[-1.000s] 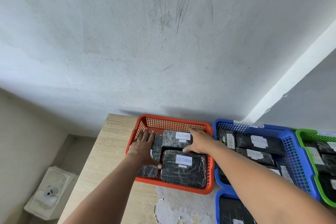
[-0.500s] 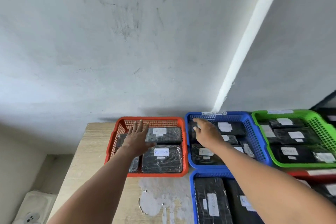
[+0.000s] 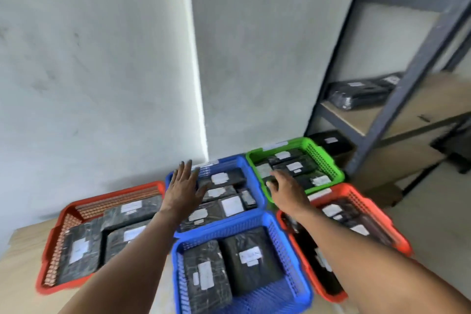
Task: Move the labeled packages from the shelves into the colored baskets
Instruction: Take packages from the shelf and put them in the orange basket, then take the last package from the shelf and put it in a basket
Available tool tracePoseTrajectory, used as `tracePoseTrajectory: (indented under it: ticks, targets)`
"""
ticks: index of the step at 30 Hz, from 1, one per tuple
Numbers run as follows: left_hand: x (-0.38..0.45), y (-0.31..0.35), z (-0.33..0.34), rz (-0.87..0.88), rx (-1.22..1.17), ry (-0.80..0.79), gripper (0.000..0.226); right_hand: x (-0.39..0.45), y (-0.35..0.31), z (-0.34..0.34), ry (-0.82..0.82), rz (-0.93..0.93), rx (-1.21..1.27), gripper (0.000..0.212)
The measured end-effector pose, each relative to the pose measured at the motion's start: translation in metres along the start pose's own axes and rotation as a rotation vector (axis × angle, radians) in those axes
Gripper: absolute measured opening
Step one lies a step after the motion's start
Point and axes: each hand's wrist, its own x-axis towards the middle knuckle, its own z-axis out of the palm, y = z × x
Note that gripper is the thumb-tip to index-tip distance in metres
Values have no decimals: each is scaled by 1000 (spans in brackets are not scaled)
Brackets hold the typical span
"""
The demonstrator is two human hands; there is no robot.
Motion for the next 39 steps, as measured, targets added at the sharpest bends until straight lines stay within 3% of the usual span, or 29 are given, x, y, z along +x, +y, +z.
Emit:
tracePoseTrajectory:
  ticks: [3, 8, 12, 18, 24, 30, 39]
  targets:
    - [7, 90, 12, 56, -20, 59, 68, -23, 60, -52, 62, 25, 14, 36]
    - [2, 244, 48, 184, -49, 112, 74, -70, 163, -134, 125, 81, 32, 33]
    - [-3, 357, 86, 302, -115, 142, 53, -108, 242, -196, 181, 171, 31, 30]
    - [-4, 509, 125, 373, -163, 48, 29, -135, 343, -282, 265, 318, 59, 27]
    - [36, 589, 183, 398, -198, 1, 23, -115, 418, -332, 261, 361, 76, 25]
    - [118, 664, 236, 402, -224, -13, 22, -61, 493, -383, 148, 349, 35, 29]
    - [256, 790, 311, 364, -258, -102, 39, 44, 623, -474, 49, 425, 17, 34]
